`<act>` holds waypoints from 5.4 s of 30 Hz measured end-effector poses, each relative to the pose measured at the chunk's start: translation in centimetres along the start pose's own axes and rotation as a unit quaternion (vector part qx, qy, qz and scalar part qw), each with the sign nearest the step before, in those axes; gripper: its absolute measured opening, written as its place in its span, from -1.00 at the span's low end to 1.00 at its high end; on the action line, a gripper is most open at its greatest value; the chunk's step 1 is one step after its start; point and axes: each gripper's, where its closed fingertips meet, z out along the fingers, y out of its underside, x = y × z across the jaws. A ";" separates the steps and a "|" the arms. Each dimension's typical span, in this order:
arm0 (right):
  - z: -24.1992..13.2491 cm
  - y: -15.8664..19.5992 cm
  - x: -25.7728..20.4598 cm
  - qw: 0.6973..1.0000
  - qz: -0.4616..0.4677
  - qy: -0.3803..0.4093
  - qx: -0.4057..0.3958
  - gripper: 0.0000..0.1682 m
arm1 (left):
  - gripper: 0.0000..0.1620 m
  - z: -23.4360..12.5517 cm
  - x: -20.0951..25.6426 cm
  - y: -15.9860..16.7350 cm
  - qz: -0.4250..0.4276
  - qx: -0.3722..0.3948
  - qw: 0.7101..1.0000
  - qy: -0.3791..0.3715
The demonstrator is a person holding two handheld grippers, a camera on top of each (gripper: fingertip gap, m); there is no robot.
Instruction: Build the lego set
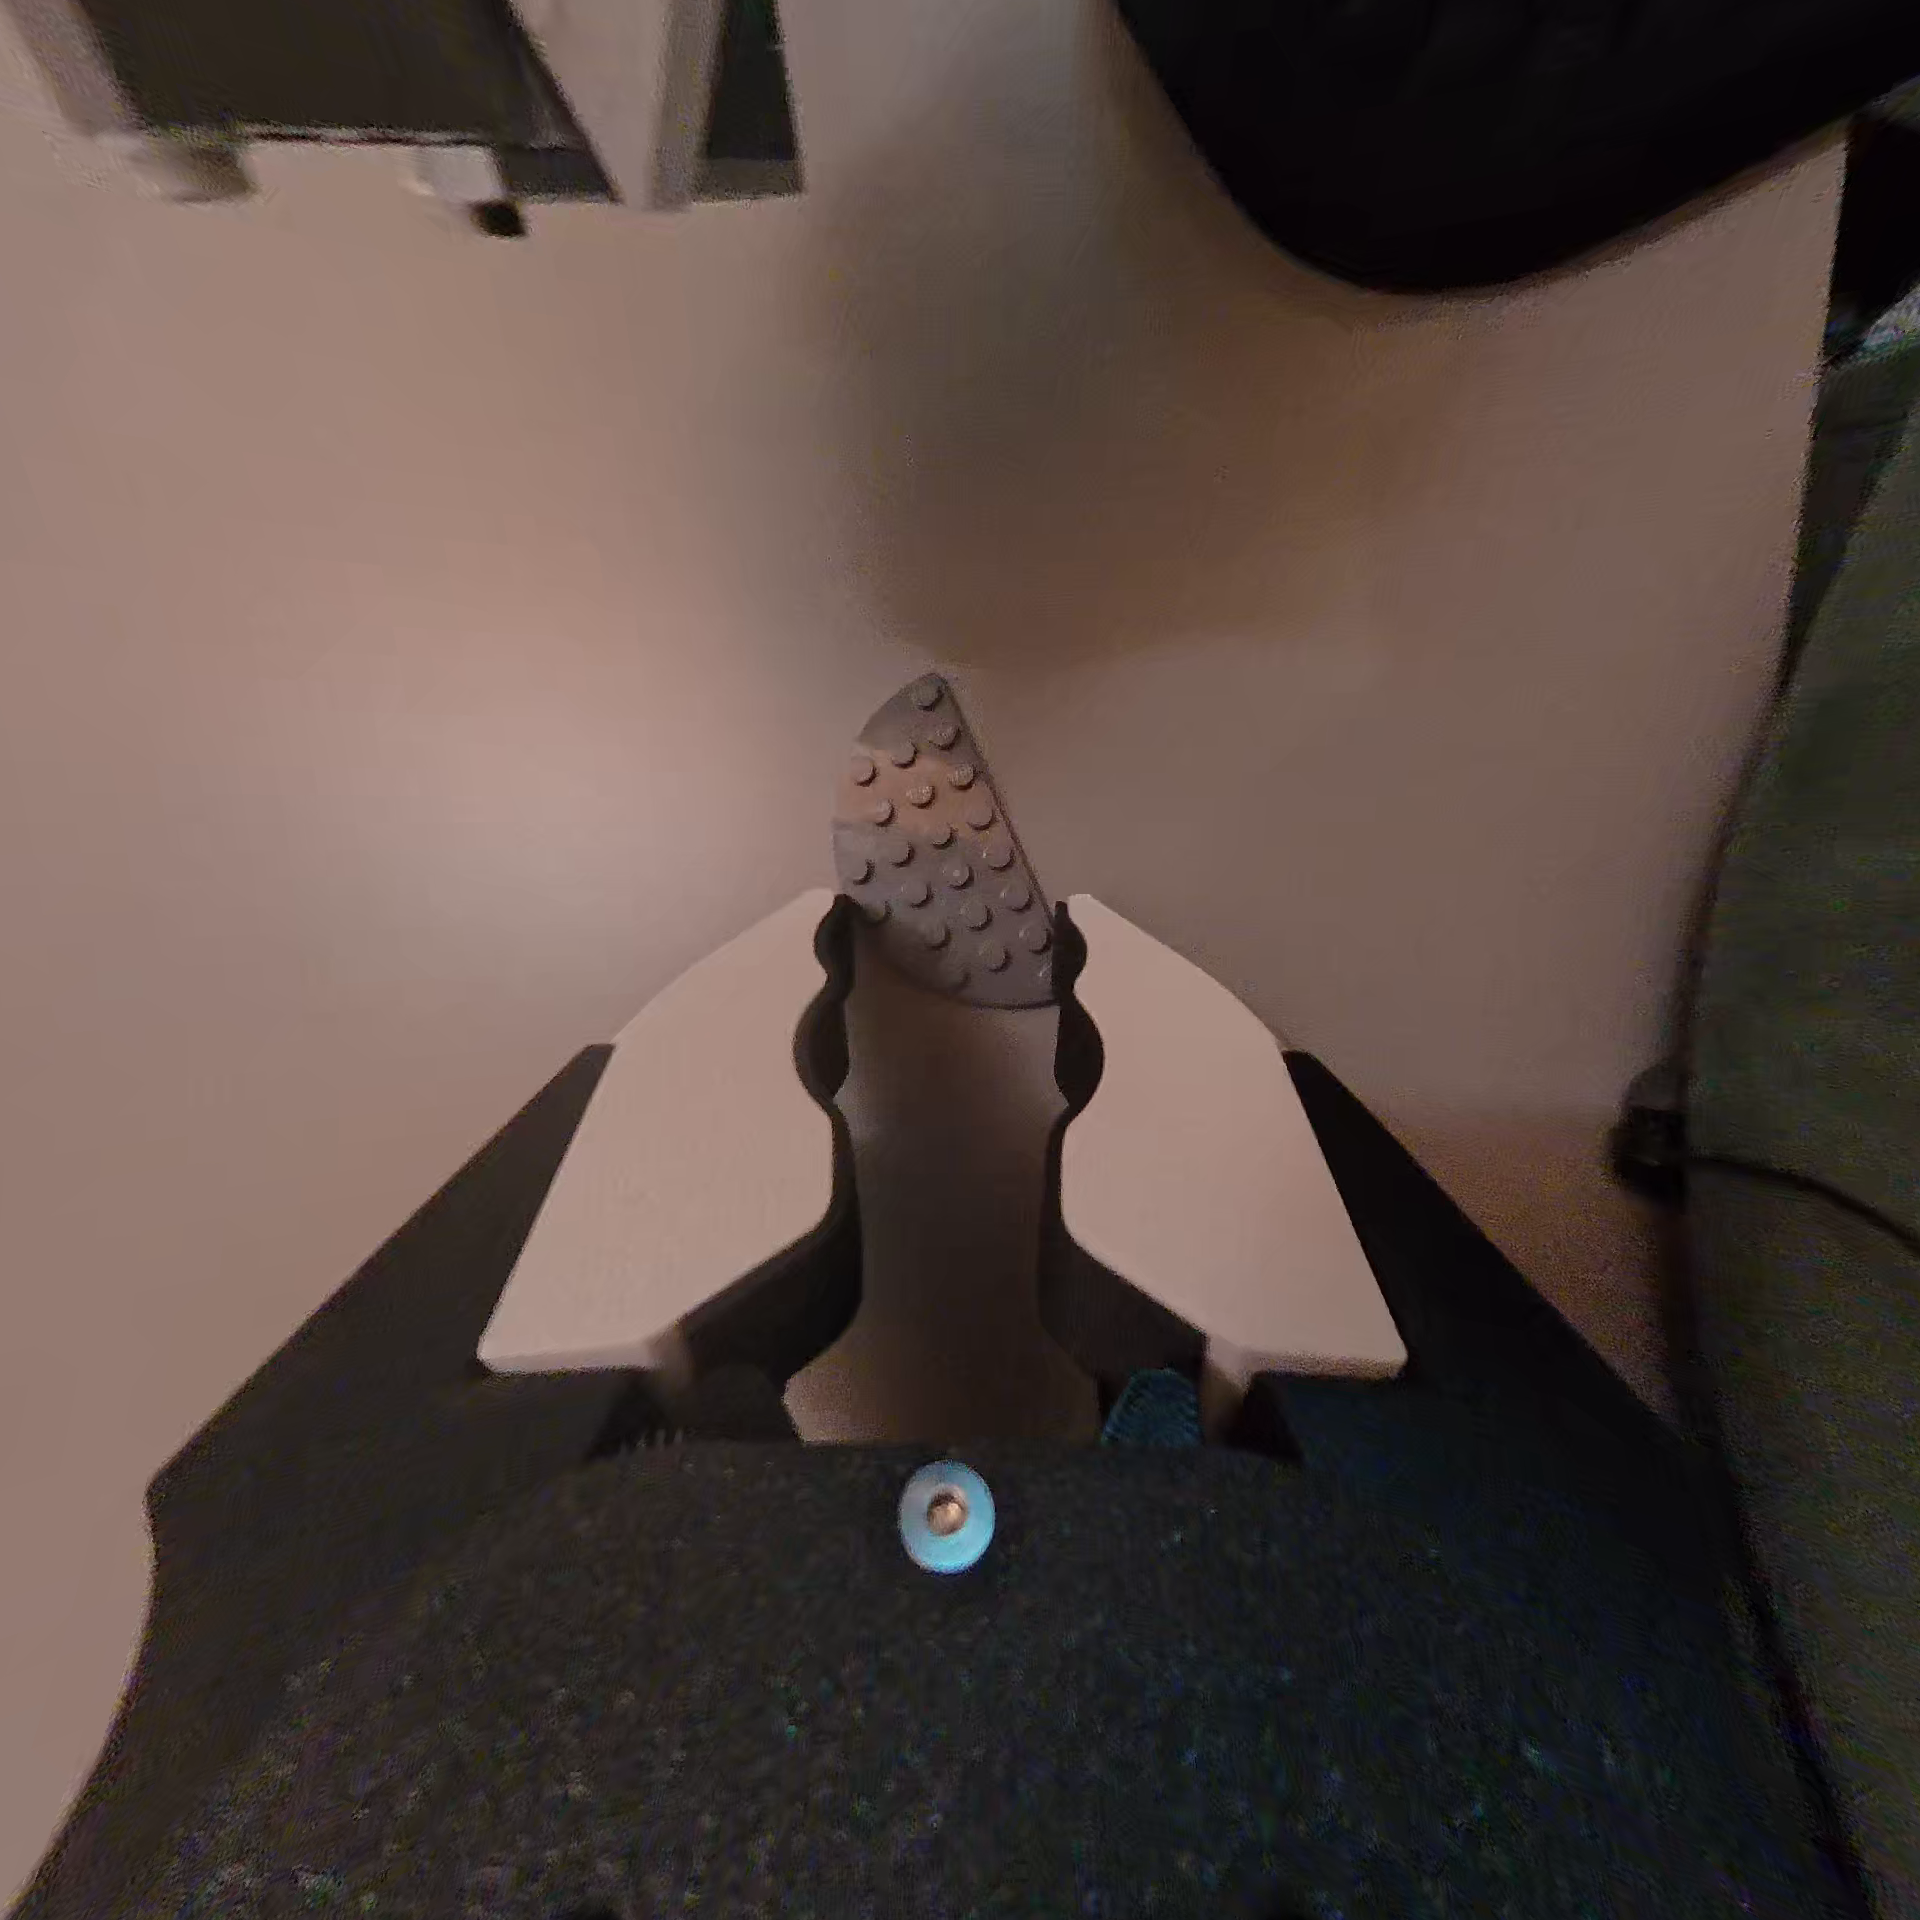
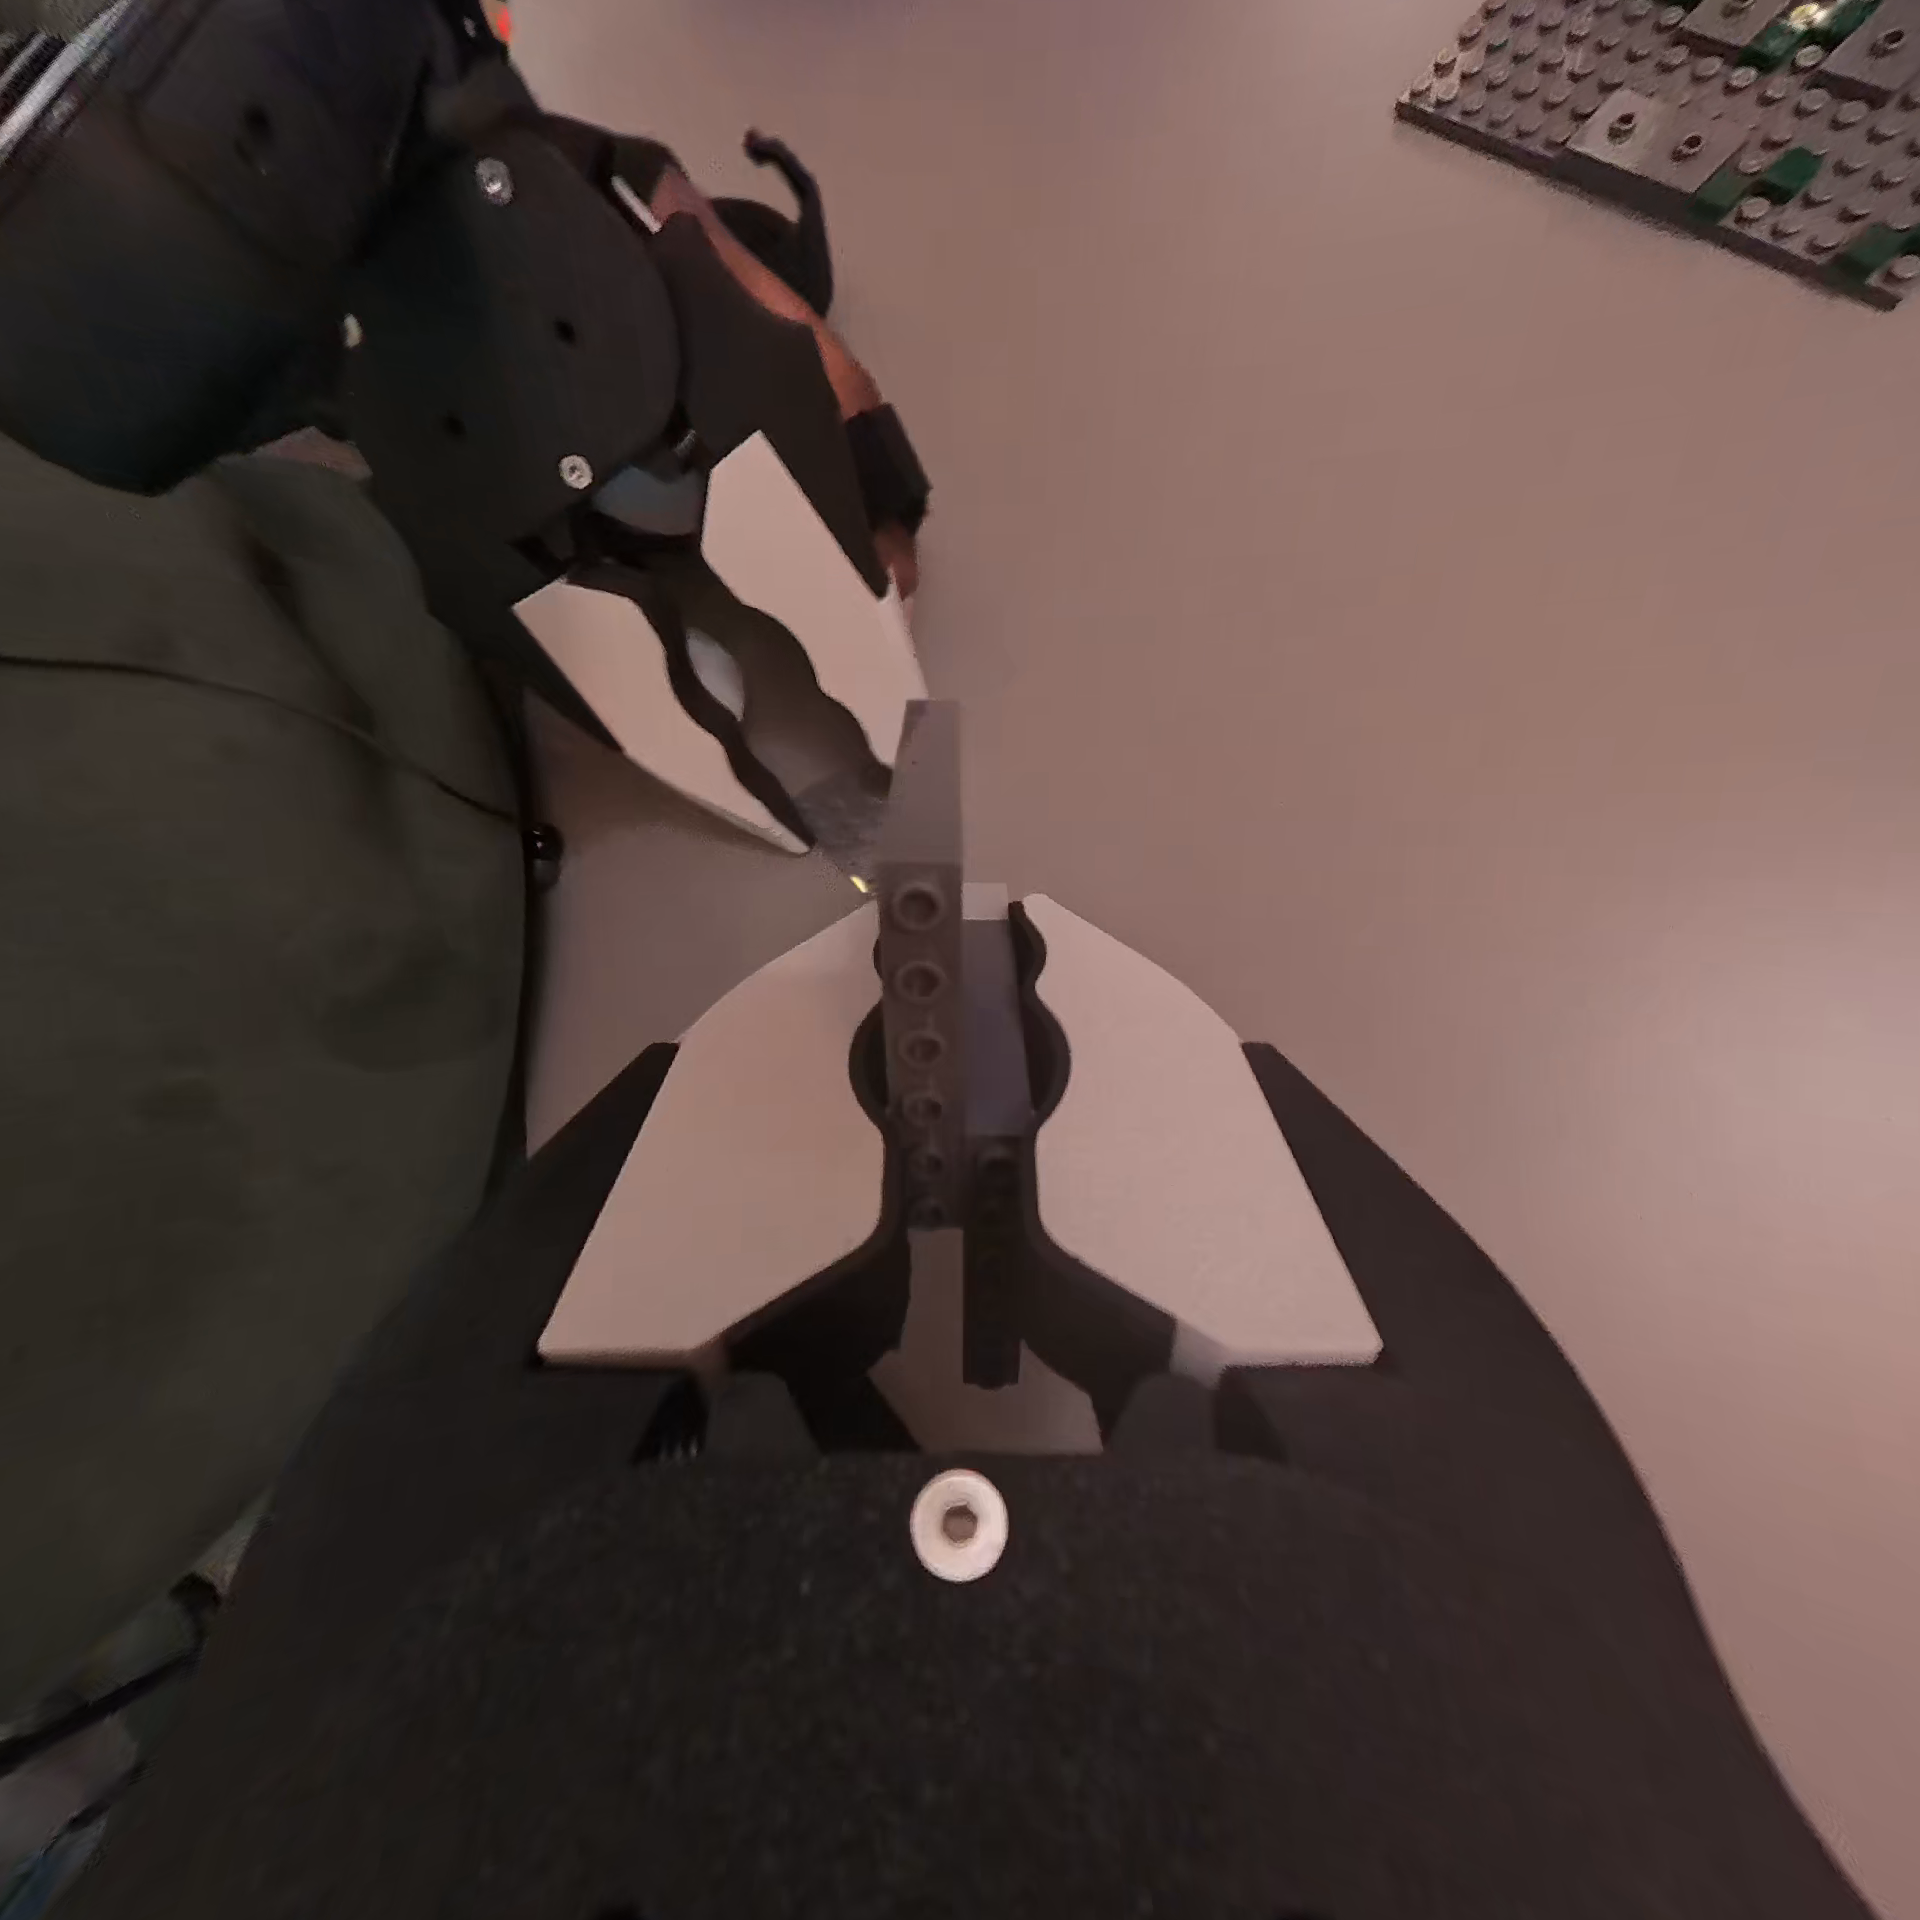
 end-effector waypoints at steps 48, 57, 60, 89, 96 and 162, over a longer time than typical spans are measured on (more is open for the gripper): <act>-3.6 2.6 2.3 0.996 0.040 0.083 -0.009 -0.79 | -0.54 -1.4 -1.2 -1.8 0.434 -0.019 0.883 0.176; -4.5 4.3 1.9 0.995 0.057 0.083 -0.015 -0.79 | -0.56 1.2 -1.4 -1.6 0.600 -0.128 0.747 0.258; -5.0 4.8 1.8 0.995 0.060 0.083 -0.011 -0.79 | -0.63 1.3 -1.4 -1.6 0.569 -0.146 0.761 0.275; -2.8 2.2 0.7 0.999 0.011 0.024 -0.029 -0.79 | -0.62 2.2 -4.6 -2.7 0.053 -0.039 0.991 0.115; -1.2 1.9 1.9 0.998 0.008 0.027 -0.053 -0.79 | -0.60 2.3 -5.5 -3.3 -0.086 0.017 0.996 0.036; 2.8 0.5 3.7 0.947 -0.108 0.100 -0.287 -0.83 | -0.80 -1.1 -7.0 -3.0 0.004 0.187 0.982 0.009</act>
